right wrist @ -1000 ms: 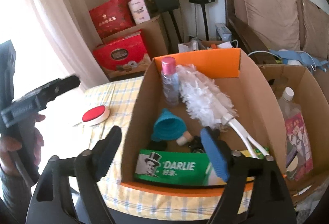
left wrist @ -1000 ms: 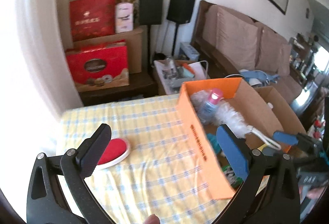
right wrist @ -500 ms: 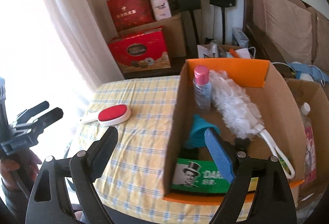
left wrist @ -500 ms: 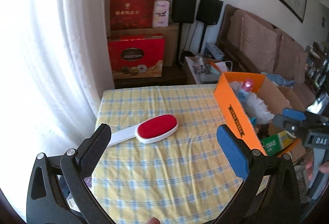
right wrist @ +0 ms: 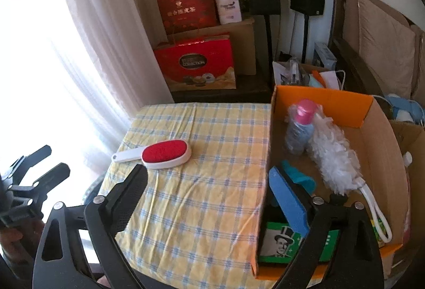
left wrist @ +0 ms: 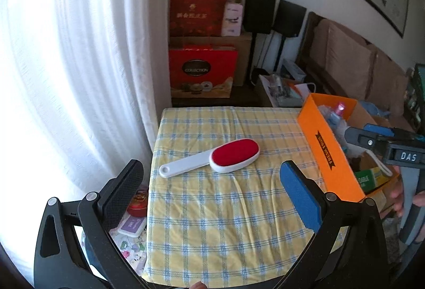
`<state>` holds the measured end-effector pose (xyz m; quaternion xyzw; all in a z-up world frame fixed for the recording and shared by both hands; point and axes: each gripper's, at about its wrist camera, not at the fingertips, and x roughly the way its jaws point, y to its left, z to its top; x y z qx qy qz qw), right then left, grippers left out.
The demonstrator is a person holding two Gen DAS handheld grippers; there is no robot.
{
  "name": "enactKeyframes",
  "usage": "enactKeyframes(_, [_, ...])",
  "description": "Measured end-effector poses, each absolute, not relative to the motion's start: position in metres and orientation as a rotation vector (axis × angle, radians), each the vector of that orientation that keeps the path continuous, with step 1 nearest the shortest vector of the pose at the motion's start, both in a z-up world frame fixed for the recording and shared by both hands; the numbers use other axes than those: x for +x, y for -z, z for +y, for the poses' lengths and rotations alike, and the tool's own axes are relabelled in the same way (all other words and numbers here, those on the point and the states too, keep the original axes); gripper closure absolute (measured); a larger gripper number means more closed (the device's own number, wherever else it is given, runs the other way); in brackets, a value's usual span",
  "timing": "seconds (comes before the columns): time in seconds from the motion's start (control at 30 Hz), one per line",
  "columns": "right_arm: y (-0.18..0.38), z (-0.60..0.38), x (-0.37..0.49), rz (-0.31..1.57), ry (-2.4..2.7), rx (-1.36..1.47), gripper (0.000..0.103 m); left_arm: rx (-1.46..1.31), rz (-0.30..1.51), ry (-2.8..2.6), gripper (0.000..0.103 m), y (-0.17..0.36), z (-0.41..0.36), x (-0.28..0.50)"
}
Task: Organize objects
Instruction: 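Withdraw both tools from the box and move toward the red lint brush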
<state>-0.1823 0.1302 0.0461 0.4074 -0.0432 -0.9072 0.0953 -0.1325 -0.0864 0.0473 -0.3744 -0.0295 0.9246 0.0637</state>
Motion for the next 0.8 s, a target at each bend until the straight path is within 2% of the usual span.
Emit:
enactKeyframes(0.17, [-0.044, 0.11, -0.189, -0.062, 2.701, 1.205, 0.003, -1.143, -0.141, -2.794, 0.0, -0.045, -0.1, -0.132])
enactKeyframes(0.8, [-0.015, 0.063, -0.228, -0.05, 2.61, 1.267, 0.002, -1.247, -0.241, -2.773, 0.0, -0.01, -0.127, -0.162])
